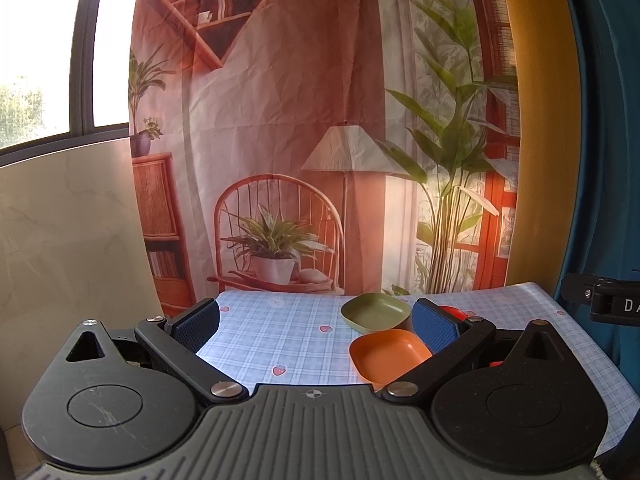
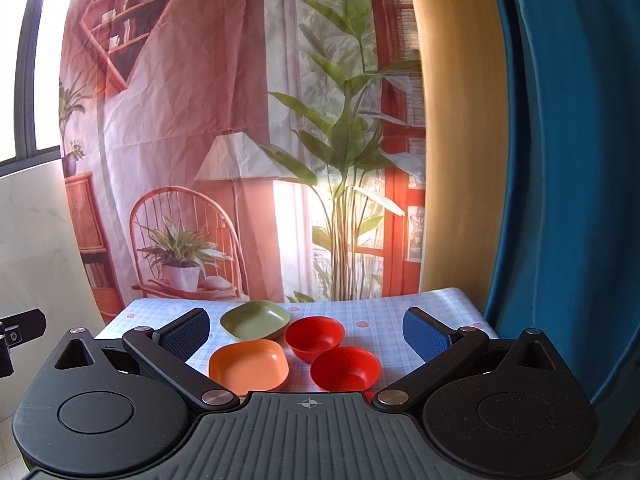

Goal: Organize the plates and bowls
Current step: 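Move the left gripper forward to the rim of the large green plate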

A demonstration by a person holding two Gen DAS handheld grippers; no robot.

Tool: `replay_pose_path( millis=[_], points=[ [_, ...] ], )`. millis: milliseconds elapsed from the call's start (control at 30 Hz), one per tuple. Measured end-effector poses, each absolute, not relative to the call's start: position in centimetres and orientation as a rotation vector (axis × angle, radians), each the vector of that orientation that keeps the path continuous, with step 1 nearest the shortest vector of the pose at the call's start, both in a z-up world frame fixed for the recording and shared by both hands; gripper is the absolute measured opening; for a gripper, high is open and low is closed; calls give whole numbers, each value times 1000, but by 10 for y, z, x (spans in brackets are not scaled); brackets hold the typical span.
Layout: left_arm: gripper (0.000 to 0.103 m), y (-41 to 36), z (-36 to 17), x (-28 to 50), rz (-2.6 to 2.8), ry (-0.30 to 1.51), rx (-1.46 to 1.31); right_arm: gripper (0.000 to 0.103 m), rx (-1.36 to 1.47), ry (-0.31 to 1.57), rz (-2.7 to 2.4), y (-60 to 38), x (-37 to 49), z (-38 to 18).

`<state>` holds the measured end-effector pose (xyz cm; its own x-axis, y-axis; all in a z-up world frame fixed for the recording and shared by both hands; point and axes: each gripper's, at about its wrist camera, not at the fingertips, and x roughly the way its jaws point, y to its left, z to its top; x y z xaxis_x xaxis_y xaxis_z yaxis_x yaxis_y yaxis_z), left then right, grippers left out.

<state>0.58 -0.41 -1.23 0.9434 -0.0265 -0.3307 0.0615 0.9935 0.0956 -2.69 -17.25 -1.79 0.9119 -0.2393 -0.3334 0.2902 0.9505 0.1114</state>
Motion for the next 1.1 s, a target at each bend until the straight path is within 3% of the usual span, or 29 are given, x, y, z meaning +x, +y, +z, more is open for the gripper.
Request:
replay_pose_path(
  millis=[433,1100],
  points=[
    [103,9,-67,46,28,389,-13,103,229,265,-248,-186,5,-86],
    [103,4,-164,104,-11,578,71,103,196,505,-169,-173,63,-177]
  ],
)
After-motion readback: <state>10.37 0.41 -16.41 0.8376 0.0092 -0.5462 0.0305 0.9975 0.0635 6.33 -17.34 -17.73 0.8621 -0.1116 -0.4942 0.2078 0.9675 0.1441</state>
